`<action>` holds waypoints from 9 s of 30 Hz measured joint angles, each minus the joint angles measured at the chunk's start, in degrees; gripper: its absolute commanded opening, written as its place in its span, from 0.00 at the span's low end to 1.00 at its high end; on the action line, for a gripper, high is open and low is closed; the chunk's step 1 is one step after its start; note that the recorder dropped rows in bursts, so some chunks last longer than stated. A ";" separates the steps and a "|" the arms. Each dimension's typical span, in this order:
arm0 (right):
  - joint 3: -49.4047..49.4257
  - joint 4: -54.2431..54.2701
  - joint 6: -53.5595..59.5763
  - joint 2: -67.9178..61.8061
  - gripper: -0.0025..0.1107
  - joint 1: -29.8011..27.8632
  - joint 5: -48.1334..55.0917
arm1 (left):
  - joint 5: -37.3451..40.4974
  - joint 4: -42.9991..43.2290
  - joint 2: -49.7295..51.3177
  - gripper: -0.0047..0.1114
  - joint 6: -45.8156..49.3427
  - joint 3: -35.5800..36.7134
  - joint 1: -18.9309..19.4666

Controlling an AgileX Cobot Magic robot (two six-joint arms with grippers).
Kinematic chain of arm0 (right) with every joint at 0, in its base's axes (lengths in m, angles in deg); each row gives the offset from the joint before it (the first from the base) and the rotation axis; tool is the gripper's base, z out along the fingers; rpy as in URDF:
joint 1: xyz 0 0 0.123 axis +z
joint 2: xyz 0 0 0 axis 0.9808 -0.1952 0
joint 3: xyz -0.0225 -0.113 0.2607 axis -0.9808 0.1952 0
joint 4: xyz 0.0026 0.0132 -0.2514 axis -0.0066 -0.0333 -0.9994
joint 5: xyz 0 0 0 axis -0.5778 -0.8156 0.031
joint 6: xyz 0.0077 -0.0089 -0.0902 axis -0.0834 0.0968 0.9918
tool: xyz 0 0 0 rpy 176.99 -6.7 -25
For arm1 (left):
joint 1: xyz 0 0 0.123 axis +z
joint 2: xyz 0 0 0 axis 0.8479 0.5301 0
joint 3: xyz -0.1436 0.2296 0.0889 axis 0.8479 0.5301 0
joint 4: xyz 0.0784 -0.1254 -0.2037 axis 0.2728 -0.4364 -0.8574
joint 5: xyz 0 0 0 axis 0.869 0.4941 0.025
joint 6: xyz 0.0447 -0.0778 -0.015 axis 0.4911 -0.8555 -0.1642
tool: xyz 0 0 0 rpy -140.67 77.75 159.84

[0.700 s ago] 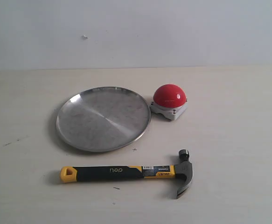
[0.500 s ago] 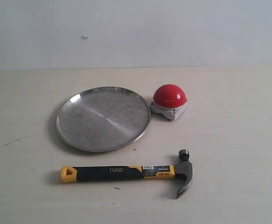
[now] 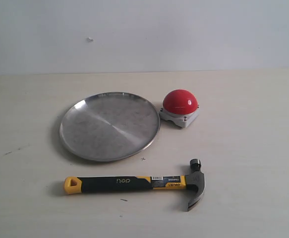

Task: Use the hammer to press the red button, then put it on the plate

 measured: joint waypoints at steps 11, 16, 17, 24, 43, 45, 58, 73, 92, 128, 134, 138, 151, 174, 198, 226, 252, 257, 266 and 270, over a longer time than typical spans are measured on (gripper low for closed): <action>0.00 0.11 0.00 0.00 0.02 0.00 0.00 | -15.52 2.64 0.00 0.04 -0.48 0.00 0.00; 0.00 0.11 0.00 0.00 0.02 0.00 0.00 | -20.66 -0.40 0.00 0.04 -8.50 0.00 0.00; 0.00 0.11 0.00 0.00 0.02 0.00 0.00 | -21.94 -0.53 0.00 0.04 -9.78 0.00 0.00; 0.00 0.11 0.00 0.00 0.02 0.00 0.00 | -43.19 -0.86 -0.10 0.04 -27.88 0.00 0.00; 0.00 0.11 0.00 0.00 0.02 0.00 0.00 | -24.92 -32.85 47.03 0.04 21.56 -30.64 0.09; 0.00 0.11 0.00 0.00 0.02 0.00 0.00 | -16.51 -32.96 54.19 0.04 21.81 -35.05 0.09; 0.00 0.11 0.00 0.00 0.02 0.00 0.00 | 27.43 -30.61 88.52 0.04 48.07 -66.46 -17.74; 0.00 0.11 0.00 0.00 0.02 0.00 0.00 | 36.54 -7.46 112.40 0.19 48.13 -88.16 -45.51; 0.00 0.11 0.00 0.00 0.02 0.00 0.00 | 45.84 -8.43 132.33 0.66 45.29 -105.83 -47.16; 0.00 0.00 0.00 0.00 0.02 0.00 0.00 | 43.79 -11.42 135.85 0.04 48.29 -106.47 -47.46; 0.00 0.00 0.00 0.00 0.02 0.00 0.00 | 43.67 -11.42 135.85 0.04 48.05 -106.47 -47.46; 0.00 0.00 0.00 0.00 0.02 0.00 0.00 | 43.58 -10.90 135.85 0.04 48.05 -106.47 -47.46; 0.00 0.00 0.00 0.00 0.02 0.00 0.00 | 41.35 -4.83 123.14 0.04 40.59 -105.76 -47.46; 0.00 0.00 0.00 0.00 0.02 0.00 0.00 | 0.89 7.04 104.54 0.04 6.06 -89.52 -47.46; 0.00 0.00 0.00 0.00 0.02 0.00 0.00 | -55.17 0.51 86.59 0.04 1.36 -41.69 -33.80; 0.00 -1.99 1.96 0.00 0.02 0.00 -4.50 | -66.01 -2.43 83.50 0.04 -4.41 -32.96 -28.16; -28.38 13.57 -7.68 -28.12 0.02 0.00 -0.38 | -66.01 -2.43 83.50 0.04 -13.30 -32.96 -28.16; -31.08 42.78 28.23 -46.83 0.02 3.60 10.56 | -66.01 -2.43 83.50 0.04 -13.51 -32.96 -28.16; -31.08 75.95 69.90 -67.90 0.02 24.39 4.43 | -66.01 -2.43 83.50 0.04 -14.67 -32.96 -28.16; -31.08 90.59 87.63 -70.19 0.02 34.65 -2.79 | -66.01 -2.43 83.50 0.04 -15.00 -32.96 -28.16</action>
